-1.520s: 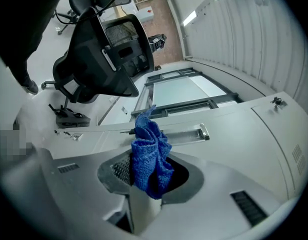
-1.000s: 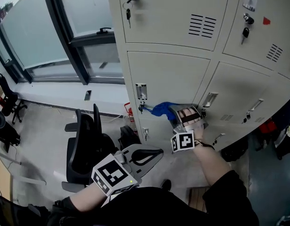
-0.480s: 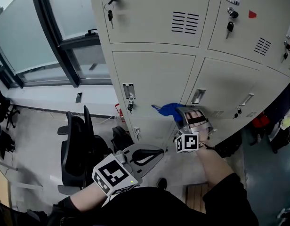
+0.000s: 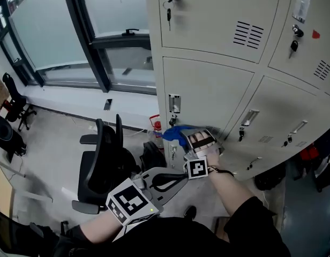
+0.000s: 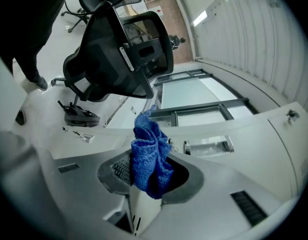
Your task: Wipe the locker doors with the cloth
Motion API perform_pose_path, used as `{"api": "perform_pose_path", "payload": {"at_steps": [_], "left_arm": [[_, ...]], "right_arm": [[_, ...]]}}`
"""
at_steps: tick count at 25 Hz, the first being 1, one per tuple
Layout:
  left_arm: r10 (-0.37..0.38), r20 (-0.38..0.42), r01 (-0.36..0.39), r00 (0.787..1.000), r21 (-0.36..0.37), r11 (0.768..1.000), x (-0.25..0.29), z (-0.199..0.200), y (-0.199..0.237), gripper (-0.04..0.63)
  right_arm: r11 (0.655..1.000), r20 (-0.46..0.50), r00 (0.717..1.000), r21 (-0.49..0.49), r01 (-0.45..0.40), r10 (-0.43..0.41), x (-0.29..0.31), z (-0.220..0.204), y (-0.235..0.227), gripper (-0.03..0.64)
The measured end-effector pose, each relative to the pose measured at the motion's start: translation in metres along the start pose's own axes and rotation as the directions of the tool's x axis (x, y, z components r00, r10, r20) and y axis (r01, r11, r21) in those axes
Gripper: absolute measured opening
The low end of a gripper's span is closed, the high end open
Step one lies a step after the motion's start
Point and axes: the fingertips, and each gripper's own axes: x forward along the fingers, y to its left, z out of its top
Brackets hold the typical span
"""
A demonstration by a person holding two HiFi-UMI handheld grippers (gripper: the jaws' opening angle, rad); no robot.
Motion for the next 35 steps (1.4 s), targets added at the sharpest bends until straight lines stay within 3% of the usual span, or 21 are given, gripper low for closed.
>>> {"api": "perform_pose_path", "payload": {"at_steps": [5,12,21,29,32,35], "left_arm": [[0.059,-0.022,-0.059,0.998,-0.02,0.998,-0.025,-0.01,0.008,0.008],[0.095,-0.04,-0.096,0.995,-0.033,0.995,-0.041,-0.015,0.016,0.008],[-0.017,-0.032,0.017,0.999,0.003,1.0,-0.007,-0.003,-0.003,0.008],[-0.123,-0.039,0.125,0.992,0.044,0.991,0.036,0.011,-0.025,0.008],[-0.141,-0.042,0.144,0.989,0.051,0.988,0.045,0.012,-0.029,0.008],[-0.137,-0.048,0.139,0.989,0.046,0.989,0.046,0.011,-0.028,0.008]], "right_arm": [[0.999,0.023,1.0,-0.043,-0.004,0.005,0.031,0.025,0.003,0.103],[0.994,-0.036,0.999,-0.106,-0.018,0.014,0.037,-0.004,0.003,0.102],[0.997,-0.151,0.989,-0.08,-0.019,0.007,-0.015,-0.075,0.007,0.102],[1.0,-0.284,0.959,-0.02,-0.022,0.016,-0.066,-0.151,0.022,0.102],[1.0,-0.295,0.955,-0.007,-0.02,0.017,-0.074,-0.156,0.026,0.102],[1.0,-0.248,0.969,-0.012,-0.021,0.018,-0.067,-0.136,0.029,0.101]]}}
